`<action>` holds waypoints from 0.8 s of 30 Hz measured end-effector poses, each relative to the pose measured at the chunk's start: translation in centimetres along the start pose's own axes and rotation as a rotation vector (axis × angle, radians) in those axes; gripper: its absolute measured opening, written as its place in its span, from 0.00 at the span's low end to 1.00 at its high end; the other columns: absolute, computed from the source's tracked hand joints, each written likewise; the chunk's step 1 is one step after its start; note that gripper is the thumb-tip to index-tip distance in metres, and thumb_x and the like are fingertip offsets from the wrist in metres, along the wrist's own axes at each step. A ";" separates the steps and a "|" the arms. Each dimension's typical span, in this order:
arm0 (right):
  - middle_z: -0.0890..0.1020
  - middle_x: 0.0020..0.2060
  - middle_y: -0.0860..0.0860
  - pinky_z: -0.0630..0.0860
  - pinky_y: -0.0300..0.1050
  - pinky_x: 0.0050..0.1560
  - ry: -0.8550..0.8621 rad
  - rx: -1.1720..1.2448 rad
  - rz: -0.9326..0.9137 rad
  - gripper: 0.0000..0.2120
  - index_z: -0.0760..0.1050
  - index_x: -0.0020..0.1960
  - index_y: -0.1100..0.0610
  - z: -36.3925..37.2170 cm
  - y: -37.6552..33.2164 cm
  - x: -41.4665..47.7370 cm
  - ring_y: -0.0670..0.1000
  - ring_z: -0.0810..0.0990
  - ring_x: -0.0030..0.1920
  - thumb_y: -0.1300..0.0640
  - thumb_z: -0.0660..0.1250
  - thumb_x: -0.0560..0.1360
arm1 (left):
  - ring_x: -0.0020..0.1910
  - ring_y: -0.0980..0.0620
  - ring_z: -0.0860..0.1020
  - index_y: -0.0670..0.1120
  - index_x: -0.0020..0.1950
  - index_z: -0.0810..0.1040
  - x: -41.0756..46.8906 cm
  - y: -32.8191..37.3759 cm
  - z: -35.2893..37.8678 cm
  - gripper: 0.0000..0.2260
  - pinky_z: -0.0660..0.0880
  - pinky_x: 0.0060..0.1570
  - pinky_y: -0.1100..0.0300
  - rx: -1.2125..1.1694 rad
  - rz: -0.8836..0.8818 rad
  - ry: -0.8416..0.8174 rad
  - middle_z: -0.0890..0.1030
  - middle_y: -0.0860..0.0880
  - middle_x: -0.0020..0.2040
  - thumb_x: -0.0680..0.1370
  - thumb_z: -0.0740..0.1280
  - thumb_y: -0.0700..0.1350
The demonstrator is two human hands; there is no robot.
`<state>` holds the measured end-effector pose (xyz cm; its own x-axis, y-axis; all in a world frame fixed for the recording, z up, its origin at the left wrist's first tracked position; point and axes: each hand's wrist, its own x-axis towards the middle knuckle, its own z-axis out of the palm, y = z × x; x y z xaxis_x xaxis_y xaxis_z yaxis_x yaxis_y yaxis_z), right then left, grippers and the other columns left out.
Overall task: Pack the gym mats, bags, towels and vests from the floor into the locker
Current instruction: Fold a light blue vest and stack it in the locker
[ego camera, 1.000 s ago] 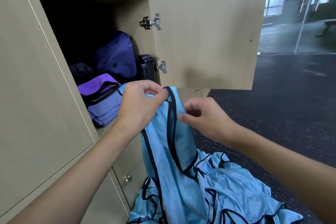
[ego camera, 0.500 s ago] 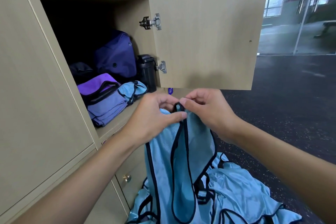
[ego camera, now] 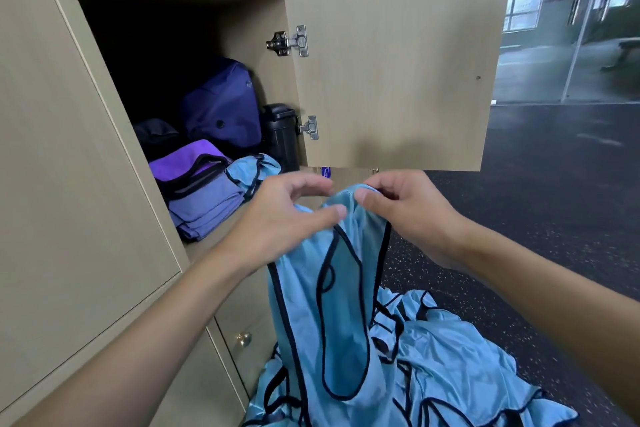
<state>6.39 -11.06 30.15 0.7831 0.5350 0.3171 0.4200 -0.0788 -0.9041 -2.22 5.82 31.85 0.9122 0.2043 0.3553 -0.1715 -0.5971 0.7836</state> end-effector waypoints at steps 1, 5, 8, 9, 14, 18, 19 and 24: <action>0.82 0.38 0.61 0.71 0.47 0.43 0.006 0.012 0.001 0.09 0.82 0.45 0.59 0.0 -0.1 0.0 0.49 0.74 0.38 0.59 0.65 0.81 | 0.53 0.62 0.82 0.46 0.54 0.83 -0.1 -0.1 0.3 0.13 0.75 0.54 0.69 -0.004 0.025 -0.042 0.85 0.54 0.51 0.71 0.79 0.41; 0.81 0.40 0.55 0.72 0.45 0.46 0.045 0.066 0.026 0.08 0.82 0.46 0.59 0.0 -0.2 0.2 0.48 0.74 0.40 0.57 0.67 0.80 | 0.43 0.58 0.84 0.45 0.47 0.84 -0.3 -0.2 1.3 0.07 0.80 0.48 0.61 -0.025 0.037 -0.089 0.86 0.53 0.42 0.71 0.77 0.38; 0.82 0.42 0.54 0.73 0.45 0.49 0.078 0.108 0.043 0.04 0.80 0.47 0.56 -0.1 -0.3 0.1 0.48 0.76 0.41 0.57 0.69 0.78 | 0.37 0.60 0.82 0.46 0.42 0.85 -0.2 -0.2 1.3 0.05 0.78 0.43 0.64 0.001 0.046 -0.011 0.86 0.53 0.39 0.73 0.75 0.37; 0.82 0.43 0.54 0.74 0.43 0.48 0.087 0.123 0.059 0.03 0.79 0.50 0.54 -0.3 -0.3 0.1 0.48 0.78 0.42 0.56 0.70 0.78 | 0.35 0.61 0.81 0.47 0.41 0.84 0.0 -0.1 1.1 0.05 0.77 0.41 0.66 0.000 0.041 0.034 0.86 0.53 0.38 0.74 0.75 0.37; 0.86 0.48 0.57 0.80 0.44 0.49 -0.084 0.171 0.144 0.25 0.69 0.66 0.47 -0.7 -0.4 -0.1 0.54 0.86 0.45 0.62 0.74 0.74 | 0.34 0.59 0.80 0.47 0.42 0.84 0.7 0.2 -0.4 0.04 0.75 0.40 0.66 -0.113 0.013 0.190 0.86 0.52 0.38 0.75 0.74 0.39; 0.85 0.46 0.61 0.79 0.47 0.45 -0.012 0.223 0.098 0.18 0.72 0.61 0.49 -0.4 -0.7 -0.3 0.54 0.82 0.41 0.66 0.69 0.77 | 0.44 0.61 0.82 0.48 0.48 0.82 0.6 0.1 -0.8 0.05 0.76 0.48 0.63 -0.058 0.034 0.179 0.86 0.52 0.44 0.74 0.75 0.40; 0.85 0.46 0.62 0.78 0.48 0.45 0.022 0.221 0.072 0.14 0.74 0.58 0.50 -0.4 -0.8 -0.2 0.53 0.81 0.41 0.66 0.68 0.78 | 0.49 0.61 0.82 0.48 0.48 0.82 0.5 0.0 -0.7 0.07 0.76 0.53 0.62 -0.020 0.057 0.159 0.85 0.53 0.46 0.73 0.76 0.41; 0.83 0.42 0.50 0.74 0.34 0.46 0.089 0.165 0.030 0.05 0.81 0.49 0.54 -0.7 -1.1 0.3 0.43 0.78 0.40 0.62 0.71 0.76 | 0.50 0.57 0.82 0.48 0.46 0.82 -0.4 0.4 0.1 0.16 0.77 0.57 0.57 0.033 0.085 -0.011 0.85 0.53 0.46 0.65 0.81 0.51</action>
<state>6.47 -11.41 31.40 0.8349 0.4571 0.3065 0.3203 0.0492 -0.9460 -2.64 5.42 31.95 0.8990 0.1437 0.4137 -0.2358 -0.6372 0.7337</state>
